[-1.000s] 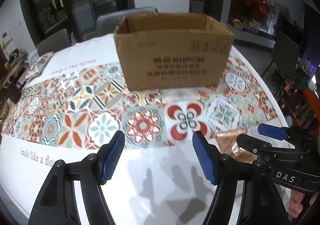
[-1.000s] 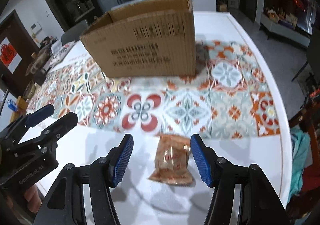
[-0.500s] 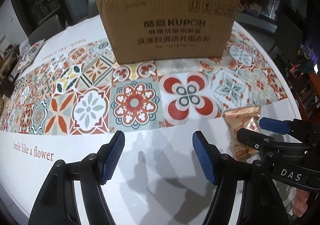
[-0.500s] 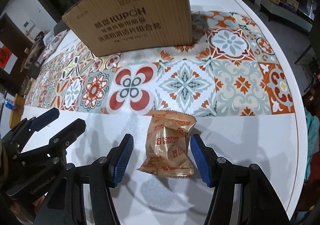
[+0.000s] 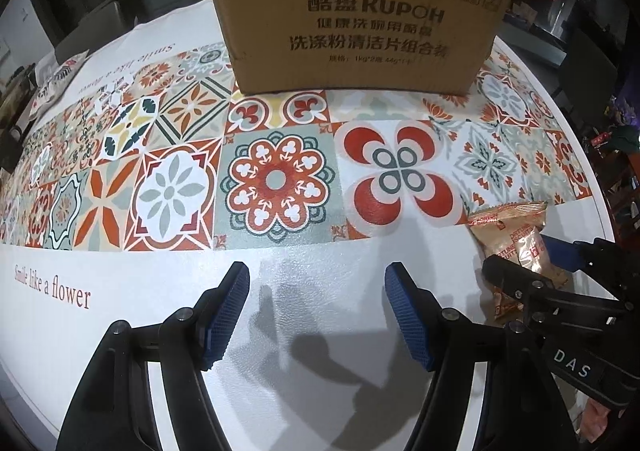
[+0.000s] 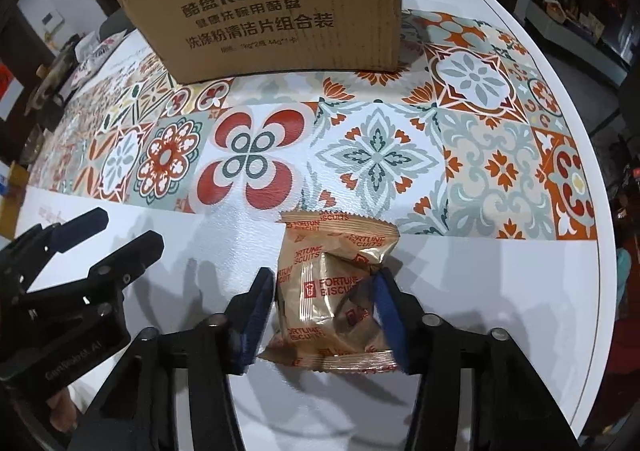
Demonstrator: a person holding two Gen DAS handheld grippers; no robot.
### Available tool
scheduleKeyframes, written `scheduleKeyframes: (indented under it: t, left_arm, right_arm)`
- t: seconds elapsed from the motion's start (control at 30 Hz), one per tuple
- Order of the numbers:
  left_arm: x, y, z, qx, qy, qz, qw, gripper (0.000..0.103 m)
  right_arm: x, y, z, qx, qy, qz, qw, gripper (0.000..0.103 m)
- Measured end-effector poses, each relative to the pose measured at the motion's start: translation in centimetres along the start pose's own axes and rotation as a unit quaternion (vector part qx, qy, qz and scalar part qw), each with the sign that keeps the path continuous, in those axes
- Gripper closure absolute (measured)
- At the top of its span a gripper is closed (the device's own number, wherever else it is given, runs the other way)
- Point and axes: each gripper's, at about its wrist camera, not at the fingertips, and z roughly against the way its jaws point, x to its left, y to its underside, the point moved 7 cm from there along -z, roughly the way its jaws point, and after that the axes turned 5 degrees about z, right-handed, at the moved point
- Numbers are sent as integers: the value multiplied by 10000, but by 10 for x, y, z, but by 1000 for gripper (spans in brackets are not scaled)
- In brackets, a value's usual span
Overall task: Organize snacks
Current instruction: 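Grasp the Fortune Biscuits packet with the right tool, then carry the biscuit packet into the box and open the right tool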
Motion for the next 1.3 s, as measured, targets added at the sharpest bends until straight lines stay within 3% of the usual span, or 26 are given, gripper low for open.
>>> scheduleKeyframes:
  t: [0.33,0.67,1.3]
  left_arm:
    - [2,-5,9,-108,90,42,9999,34]
    - [3,-27,42,-573,113,8,9983,34]
    - [14,-113,104,-1414,131,11,9899,34]
  right_arm:
    - [5,-5,10,-165,-38,67,9998,56]
    - [6,-20,40,-597,-52,35,9982,56]
    - [15,-96,110,-1691,153,287,9851,56]
